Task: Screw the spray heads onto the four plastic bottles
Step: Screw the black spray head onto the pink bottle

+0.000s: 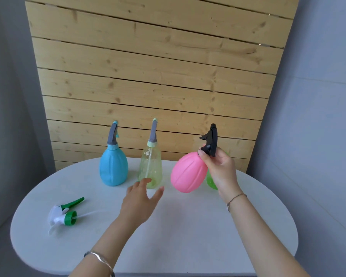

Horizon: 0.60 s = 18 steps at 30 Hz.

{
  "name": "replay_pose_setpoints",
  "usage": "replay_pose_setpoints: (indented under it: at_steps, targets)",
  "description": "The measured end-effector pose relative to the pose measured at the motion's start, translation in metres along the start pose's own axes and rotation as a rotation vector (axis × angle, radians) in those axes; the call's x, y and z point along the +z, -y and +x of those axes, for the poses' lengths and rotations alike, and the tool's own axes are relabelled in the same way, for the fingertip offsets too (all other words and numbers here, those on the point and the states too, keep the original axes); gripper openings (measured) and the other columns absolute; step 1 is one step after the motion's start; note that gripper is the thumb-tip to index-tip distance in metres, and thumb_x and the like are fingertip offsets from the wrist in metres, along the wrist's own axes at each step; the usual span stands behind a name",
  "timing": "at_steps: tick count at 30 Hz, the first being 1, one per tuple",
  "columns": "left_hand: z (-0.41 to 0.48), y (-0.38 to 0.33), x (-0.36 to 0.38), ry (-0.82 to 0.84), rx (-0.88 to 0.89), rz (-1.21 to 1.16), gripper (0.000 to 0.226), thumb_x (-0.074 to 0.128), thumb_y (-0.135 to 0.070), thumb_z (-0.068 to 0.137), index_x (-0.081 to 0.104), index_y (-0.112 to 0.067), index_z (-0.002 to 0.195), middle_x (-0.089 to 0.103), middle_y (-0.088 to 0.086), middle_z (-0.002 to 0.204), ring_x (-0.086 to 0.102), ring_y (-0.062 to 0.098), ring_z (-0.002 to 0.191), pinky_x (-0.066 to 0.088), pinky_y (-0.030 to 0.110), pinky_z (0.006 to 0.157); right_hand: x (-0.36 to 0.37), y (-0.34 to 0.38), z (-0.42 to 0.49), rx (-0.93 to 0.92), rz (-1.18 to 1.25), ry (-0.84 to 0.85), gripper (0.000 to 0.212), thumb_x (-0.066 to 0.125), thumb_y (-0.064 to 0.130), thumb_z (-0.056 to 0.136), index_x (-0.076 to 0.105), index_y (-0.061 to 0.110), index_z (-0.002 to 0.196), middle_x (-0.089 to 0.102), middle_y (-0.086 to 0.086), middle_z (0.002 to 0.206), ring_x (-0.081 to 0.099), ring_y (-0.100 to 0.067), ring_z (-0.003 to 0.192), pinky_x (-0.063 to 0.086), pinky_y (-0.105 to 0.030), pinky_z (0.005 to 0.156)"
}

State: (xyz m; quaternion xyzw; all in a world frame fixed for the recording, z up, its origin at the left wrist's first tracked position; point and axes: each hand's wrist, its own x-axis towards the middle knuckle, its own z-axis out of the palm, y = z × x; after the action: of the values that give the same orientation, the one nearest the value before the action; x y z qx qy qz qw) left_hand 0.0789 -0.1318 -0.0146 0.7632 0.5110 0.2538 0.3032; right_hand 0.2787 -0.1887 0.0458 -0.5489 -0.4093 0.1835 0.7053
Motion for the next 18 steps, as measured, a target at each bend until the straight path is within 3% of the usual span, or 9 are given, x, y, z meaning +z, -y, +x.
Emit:
replay_pose_setpoints:
  at_steps: [3, 5, 9, 18]
  targets:
    - [0.003, 0.01, 0.006, -0.043, 0.176, 0.333, 0.059, 0.046, -0.053, 0.09, 0.038, -0.023, 0.14, 0.043, -0.003, 0.144, 0.031, 0.021, 0.137, 0.027, 0.034, 0.112, 0.002, -0.011, 0.016, 0.0, -0.11, 0.025, 0.013, 0.07, 0.016, 0.082, 0.069, 0.017, 0.095, 0.069, 0.011, 0.087, 0.061, 0.011, 0.072, 0.045, -0.005, 0.069]
    - [0.007, 0.014, 0.01, 0.015, 0.172, 0.354, 0.061, 0.044, -0.054, 0.091, 0.036, -0.023, 0.142, 0.042, -0.003, 0.146, 0.028, 0.022, 0.14, 0.023, 0.034, 0.115, 0.005, -0.018, 0.027, 0.013, -0.156, 0.052, 0.012, 0.07, 0.014, 0.081, 0.068, 0.018, 0.093, 0.069, 0.007, 0.088, 0.062, 0.006, 0.075, 0.046, -0.008, 0.07]
    - [0.013, 0.016, 0.013, 0.103, 0.149, 0.377, 0.061, 0.043, -0.054, 0.091, 0.034, -0.023, 0.143, 0.044, -0.002, 0.146, 0.029, 0.021, 0.14, 0.024, 0.034, 0.115, 0.01, -0.03, 0.046, 0.044, -0.217, 0.08, 0.011, 0.071, 0.012, 0.081, 0.066, 0.02, 0.088, 0.069, -0.001, 0.092, 0.063, -0.015, 0.087, 0.048, -0.028, 0.086]
    - [0.016, 0.019, 0.012, 0.135, 0.116, 0.335, 0.058, 0.044, -0.053, 0.091, 0.037, -0.025, 0.141, 0.045, -0.003, 0.144, 0.031, 0.019, 0.138, 0.027, 0.034, 0.113, 0.015, -0.05, 0.055, 0.043, -0.246, 0.125, 0.014, 0.072, 0.012, 0.079, 0.065, 0.024, 0.083, 0.069, 0.0, 0.089, 0.063, -0.015, 0.086, 0.047, -0.02, 0.08]
